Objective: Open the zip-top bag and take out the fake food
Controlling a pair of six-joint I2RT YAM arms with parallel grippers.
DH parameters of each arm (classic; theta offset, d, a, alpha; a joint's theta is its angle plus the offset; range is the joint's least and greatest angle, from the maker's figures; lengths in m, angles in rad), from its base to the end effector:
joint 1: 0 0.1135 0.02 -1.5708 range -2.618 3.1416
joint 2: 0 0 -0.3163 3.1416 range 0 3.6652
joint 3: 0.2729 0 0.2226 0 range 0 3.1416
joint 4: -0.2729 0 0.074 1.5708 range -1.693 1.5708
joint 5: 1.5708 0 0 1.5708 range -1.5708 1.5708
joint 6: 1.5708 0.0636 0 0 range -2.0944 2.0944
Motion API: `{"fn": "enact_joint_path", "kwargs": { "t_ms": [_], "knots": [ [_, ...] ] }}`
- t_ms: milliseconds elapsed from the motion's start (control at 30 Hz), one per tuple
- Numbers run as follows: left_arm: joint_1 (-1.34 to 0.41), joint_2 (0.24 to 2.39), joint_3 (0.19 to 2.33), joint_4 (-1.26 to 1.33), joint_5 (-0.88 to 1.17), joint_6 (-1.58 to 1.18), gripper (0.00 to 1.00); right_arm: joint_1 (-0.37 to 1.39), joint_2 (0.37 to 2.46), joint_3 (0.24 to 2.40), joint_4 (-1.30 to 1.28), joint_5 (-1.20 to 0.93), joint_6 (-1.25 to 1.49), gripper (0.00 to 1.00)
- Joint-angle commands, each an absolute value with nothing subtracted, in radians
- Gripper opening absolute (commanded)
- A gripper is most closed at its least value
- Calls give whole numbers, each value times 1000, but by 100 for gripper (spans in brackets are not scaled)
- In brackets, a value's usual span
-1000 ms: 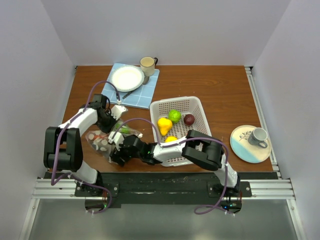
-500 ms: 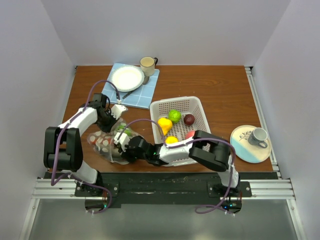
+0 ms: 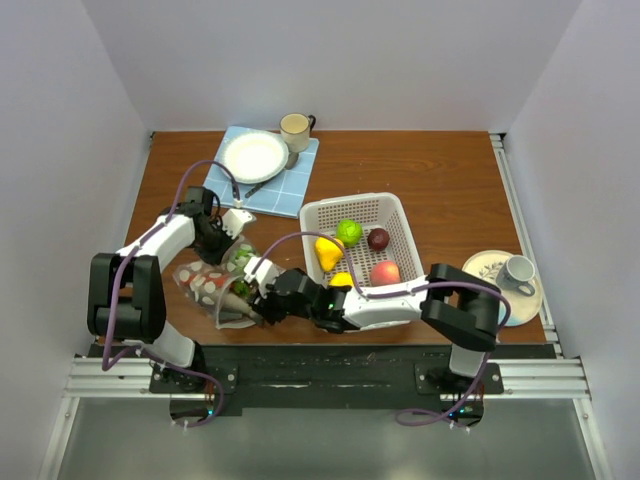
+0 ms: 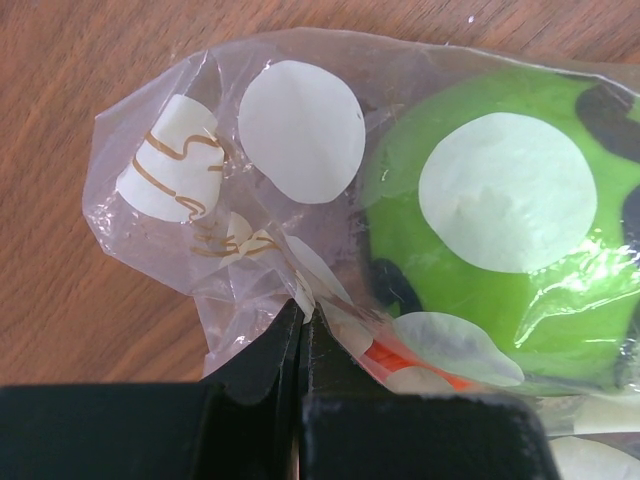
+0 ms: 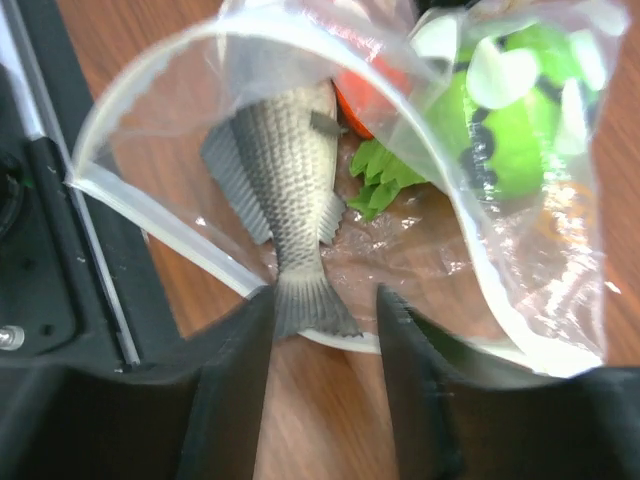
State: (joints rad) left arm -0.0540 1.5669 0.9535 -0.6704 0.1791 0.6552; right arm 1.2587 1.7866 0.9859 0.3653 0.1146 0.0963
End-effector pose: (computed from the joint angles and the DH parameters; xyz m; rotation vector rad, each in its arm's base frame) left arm 0.2662 -0.0257 0.2245 1.0109 2.6251 -0.1209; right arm 0.1311 0.3827 0.2525 -1.0798 1.7825 0.7395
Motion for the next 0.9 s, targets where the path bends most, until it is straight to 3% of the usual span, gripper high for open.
{"fn": "enact_joint_path", "kwargs": {
  "t_ms": [0, 267, 633, 733, 867],
  "knots": [
    [-55, 1555, 962, -649, 195, 657, 0, 1284, 1873, 1048, 376, 139, 71, 58],
    [-55, 1563, 959, -646, 189, 664, 0, 1289, 1997, 1132, 485, 252, 6, 66],
    [-55, 1566, 965, -647, 183, 672, 0, 1287, 2120, 1232, 511, 259, 52, 63],
    [-55, 1565, 962, -647, 183, 673, 0, 1287, 2126, 1218, 505, 236, 81, 56],
    [-55, 1565, 957, -643, 181, 676, 0, 1287, 2106, 1172, 492, 218, 120, 36]
  ]
}}
